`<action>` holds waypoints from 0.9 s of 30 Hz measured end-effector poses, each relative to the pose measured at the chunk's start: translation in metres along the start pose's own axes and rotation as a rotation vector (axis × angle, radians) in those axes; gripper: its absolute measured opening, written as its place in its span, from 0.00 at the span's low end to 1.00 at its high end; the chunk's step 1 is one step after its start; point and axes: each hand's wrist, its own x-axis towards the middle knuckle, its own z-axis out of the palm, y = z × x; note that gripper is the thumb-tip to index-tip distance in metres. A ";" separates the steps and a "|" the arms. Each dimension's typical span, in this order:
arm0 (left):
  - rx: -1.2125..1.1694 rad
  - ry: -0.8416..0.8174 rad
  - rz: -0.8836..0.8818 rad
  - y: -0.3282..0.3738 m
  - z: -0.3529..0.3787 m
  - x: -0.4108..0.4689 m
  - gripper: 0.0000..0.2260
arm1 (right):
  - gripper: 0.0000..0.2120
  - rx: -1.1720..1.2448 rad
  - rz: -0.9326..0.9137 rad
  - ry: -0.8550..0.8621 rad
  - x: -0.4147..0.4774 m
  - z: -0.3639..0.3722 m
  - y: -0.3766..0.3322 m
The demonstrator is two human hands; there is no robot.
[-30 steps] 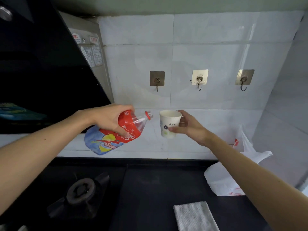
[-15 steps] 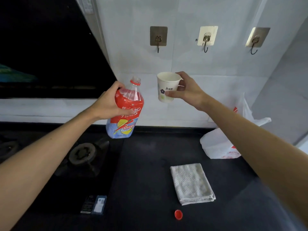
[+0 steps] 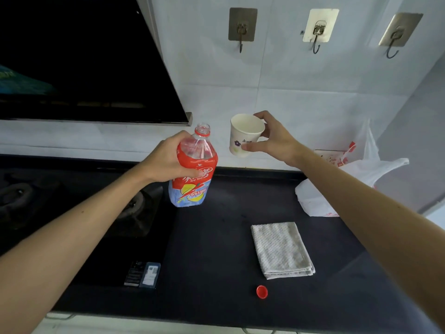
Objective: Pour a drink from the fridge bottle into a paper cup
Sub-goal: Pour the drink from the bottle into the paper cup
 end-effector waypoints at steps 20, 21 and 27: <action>-0.013 -0.128 0.007 -0.076 0.062 -0.057 0.34 | 0.34 -0.022 0.213 -0.080 -0.064 0.078 0.117; -0.020 -0.133 0.005 -0.080 0.066 -0.059 0.34 | 0.34 -0.015 0.222 -0.085 -0.068 0.083 0.123; -0.070 -0.170 -0.041 -0.097 0.081 -0.074 0.34 | 0.33 -0.057 0.261 -0.083 -0.092 0.108 0.151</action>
